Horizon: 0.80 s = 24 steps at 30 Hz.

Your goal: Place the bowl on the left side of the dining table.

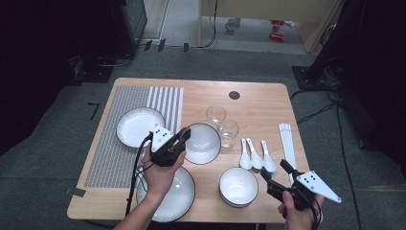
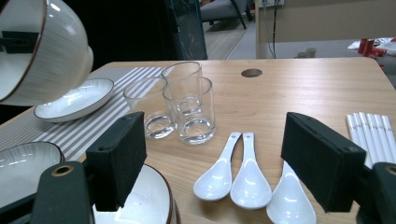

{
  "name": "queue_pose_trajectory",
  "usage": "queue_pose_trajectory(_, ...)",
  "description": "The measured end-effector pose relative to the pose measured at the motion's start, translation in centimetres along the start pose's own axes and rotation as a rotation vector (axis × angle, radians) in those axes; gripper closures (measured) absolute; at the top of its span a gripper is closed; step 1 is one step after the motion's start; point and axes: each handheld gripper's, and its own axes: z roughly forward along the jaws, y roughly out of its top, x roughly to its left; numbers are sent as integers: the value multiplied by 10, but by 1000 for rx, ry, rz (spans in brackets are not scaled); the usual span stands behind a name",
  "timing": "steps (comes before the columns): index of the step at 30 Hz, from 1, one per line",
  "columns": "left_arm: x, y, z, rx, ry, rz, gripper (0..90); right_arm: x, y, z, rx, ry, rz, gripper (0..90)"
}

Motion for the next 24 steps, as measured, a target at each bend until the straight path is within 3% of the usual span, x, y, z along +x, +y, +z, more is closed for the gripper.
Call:
queue_pose_trajectory(9,24,0,-6,-28,51,-6,830,-6,-6,5,22,-18,9,228)
queue_pose_trajectory(24,70,3,-15,-61,127,-56,831,-17,-15,10,34,-69,11,254)
